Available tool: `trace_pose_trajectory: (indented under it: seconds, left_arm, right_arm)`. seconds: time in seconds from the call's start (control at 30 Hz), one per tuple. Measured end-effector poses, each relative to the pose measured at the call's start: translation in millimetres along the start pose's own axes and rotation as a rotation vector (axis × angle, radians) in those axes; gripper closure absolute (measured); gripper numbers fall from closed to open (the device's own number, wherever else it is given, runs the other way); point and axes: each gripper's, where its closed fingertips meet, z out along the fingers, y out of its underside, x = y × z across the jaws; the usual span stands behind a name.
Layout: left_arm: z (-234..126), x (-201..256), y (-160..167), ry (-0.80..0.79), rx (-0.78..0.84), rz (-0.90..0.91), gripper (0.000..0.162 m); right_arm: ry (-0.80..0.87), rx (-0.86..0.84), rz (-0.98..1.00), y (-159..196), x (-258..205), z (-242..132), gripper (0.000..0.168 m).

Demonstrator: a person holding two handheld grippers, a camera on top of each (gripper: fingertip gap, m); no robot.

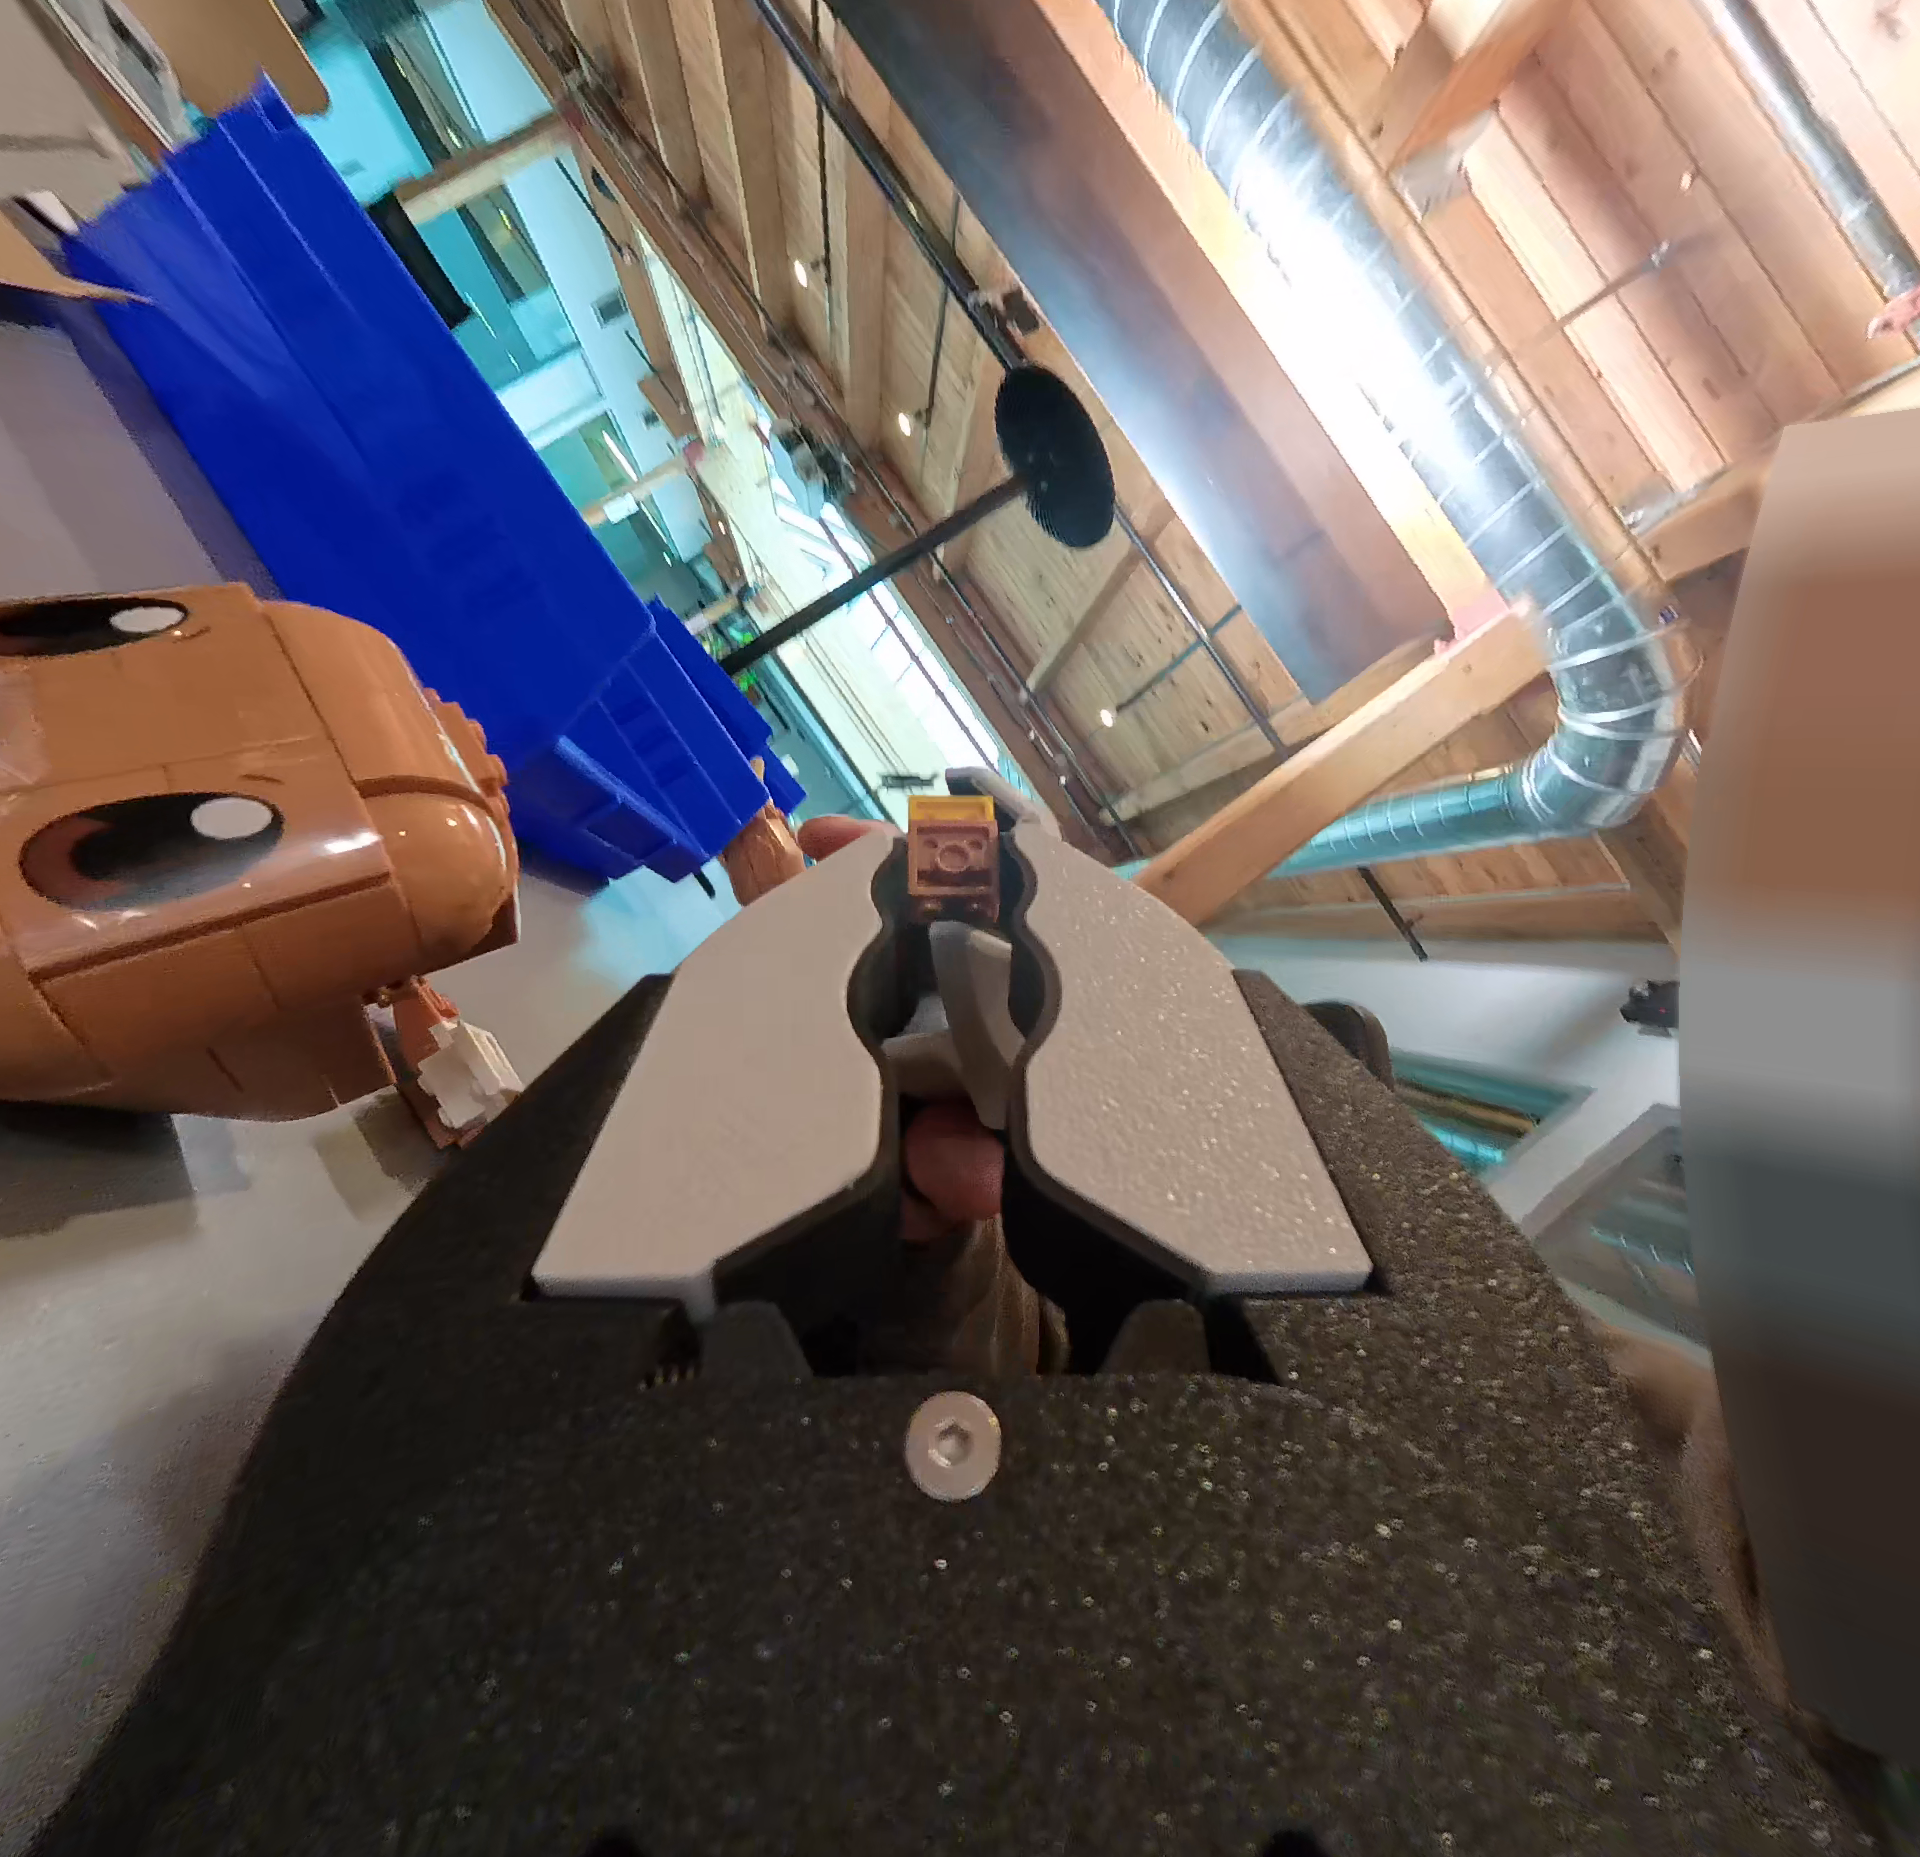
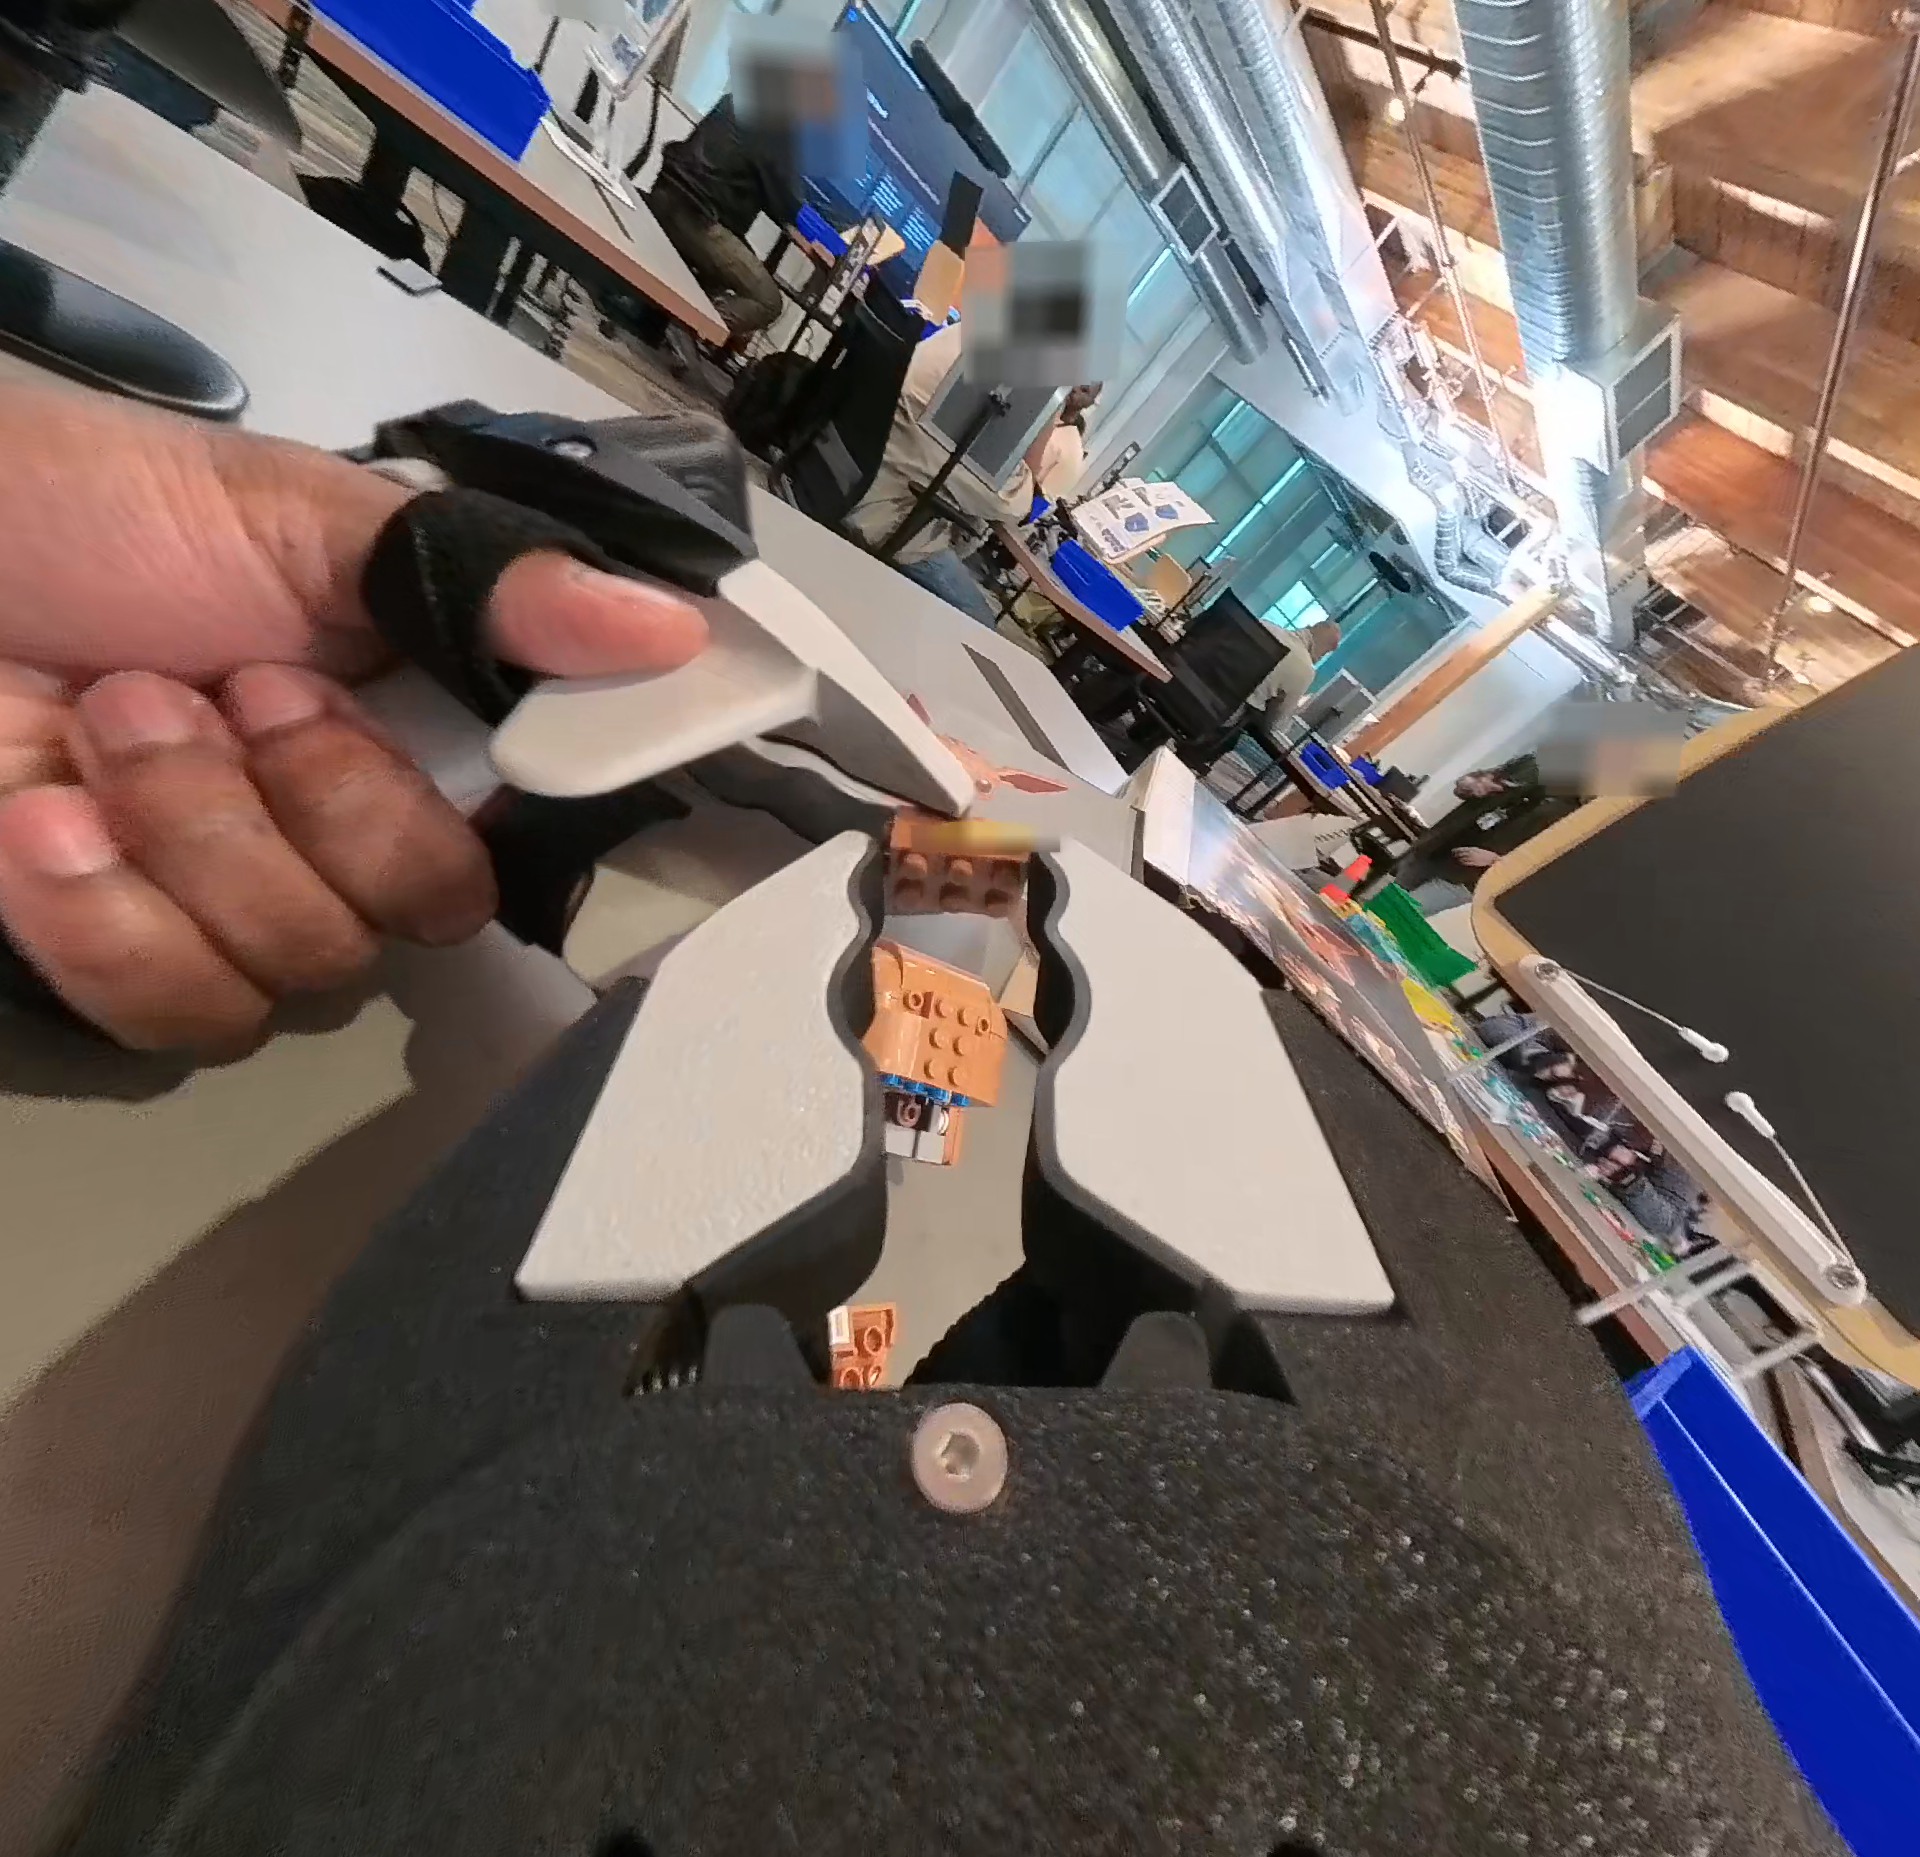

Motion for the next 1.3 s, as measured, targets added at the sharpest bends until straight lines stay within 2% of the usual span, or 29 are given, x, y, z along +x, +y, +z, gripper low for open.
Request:
trace_pose_trajectory:
  seconds: [0.2, 0.37, 0.5, 0.93, 1.13, 1.3]
  left_arm:
    - [-4.7, 4.6, 7.6, -0.011, -0.177, 0.136, 0.139]
    - [-9.9, 4.2, 12.7, -0.035, -0.263, 0.219, 0.141]
    - [-10.1, 4.3, 14.1, -0.029, -0.275, 0.219, 0.146]
    - [-9.5, 9.5, 16.3, 0.006, -0.274, 0.252, 0.146]
    - [-12.7, 14.6, 7.8, 0.016, -0.232, 0.382, 0.146]
    - [-14.8, 18.9, 9.5, 0.033, -0.250, 0.472, 0.146]
  right_arm:
    - [-0.063, 0.022, -0.007, -0.8, -4.5, -3.2, 0.143]
    - [-0.073, 0.031, -0.036, -2.7, -8.0, -3.5, 0.143]
    - [-0.073, 0.046, -0.043, -4.9, -7.6, -4.8, 0.143]
    - [-0.090, 0.099, -0.038, -11.3, -8.4, -8.4, 0.143]
    - [-0.227, 0.174, 0.266, -18.7, -5.5, -12.9, 0.130]
    - [-0.399, 0.252, 0.691, -24.9, 0.3, -13.0, 0.126]
